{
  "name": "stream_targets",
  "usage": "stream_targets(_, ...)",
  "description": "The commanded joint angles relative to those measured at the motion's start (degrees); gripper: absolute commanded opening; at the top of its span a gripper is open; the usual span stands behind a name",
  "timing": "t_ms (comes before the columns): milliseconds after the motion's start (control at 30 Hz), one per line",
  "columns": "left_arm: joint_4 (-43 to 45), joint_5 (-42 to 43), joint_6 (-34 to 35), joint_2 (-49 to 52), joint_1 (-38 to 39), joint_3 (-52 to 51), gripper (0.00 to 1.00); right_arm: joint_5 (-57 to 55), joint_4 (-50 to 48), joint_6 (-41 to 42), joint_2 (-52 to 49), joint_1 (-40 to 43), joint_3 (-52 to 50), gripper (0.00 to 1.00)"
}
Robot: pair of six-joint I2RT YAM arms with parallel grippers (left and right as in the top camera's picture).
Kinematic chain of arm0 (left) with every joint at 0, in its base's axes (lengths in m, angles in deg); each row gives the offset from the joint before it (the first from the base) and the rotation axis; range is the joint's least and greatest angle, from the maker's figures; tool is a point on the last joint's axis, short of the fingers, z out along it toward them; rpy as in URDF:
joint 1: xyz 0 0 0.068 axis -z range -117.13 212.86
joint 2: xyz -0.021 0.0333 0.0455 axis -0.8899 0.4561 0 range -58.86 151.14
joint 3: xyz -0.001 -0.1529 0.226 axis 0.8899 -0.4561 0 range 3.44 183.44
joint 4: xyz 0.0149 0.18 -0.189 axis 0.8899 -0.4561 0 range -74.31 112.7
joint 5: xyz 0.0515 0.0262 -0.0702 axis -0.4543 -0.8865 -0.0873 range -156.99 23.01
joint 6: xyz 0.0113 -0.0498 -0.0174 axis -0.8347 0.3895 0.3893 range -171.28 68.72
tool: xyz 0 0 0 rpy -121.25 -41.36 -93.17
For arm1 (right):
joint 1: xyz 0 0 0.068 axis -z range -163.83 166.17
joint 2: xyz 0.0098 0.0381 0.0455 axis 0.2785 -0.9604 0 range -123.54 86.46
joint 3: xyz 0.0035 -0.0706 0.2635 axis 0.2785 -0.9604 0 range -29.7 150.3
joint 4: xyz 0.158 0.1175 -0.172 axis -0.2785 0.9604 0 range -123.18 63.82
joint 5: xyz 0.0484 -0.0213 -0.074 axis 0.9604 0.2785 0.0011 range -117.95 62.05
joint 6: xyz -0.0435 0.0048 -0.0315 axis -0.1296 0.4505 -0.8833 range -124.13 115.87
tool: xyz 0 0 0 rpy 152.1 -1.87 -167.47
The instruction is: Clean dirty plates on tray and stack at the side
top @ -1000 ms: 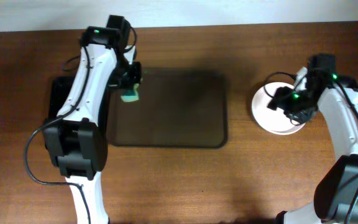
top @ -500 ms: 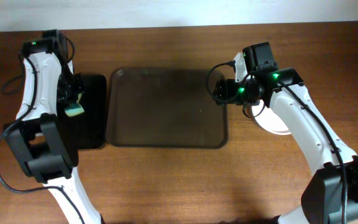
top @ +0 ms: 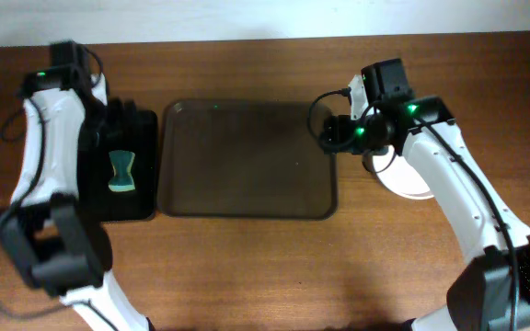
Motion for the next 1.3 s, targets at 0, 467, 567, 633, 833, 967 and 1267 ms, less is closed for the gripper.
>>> stream_targets(0,1.4,8.0,-0.3,-9.5,-0.2,1.9,0.99,-12.2,8.1,0.0,4.4,-0.1,9.0,0.79)
stream_targets(467,1.3,7.9,-0.3,-10.4,-0.1,1.8,0.99,-28.0,27.4,0.1,29.2,-0.2,25.8,0.98)
stream_targets(567,1.3,7.9,-0.3,-10.4,-0.1,1.8,0.99,-28.1,27.4,0.0,28.9,-0.2,25.8,0.98)
stream_targets(633,1.3,7.9,-0.3,-10.4,-0.2,1.8,0.99,-28.2,28.2,0.0,28.5,-0.2,25.8,0.98)
stream_targets(833,1.3,7.9,-0.3,-10.4,-0.2,1.8,0.99,-28.3,21.0,0.2,30.4,0.7,20.5,0.98)
stream_targets(967,1.3,7.9,-0.3,-10.4,-0.1,1.8,0.99,-26.1,5.5,0.0,42.9,4.1,-0.5,0.98)
stream_targets(1267,1.3,7.9,-0.3,-10.4,-0.2,1.8,0.99,-23.5,-30.4,0.0,81.4,5.9,-52.7,0.98)
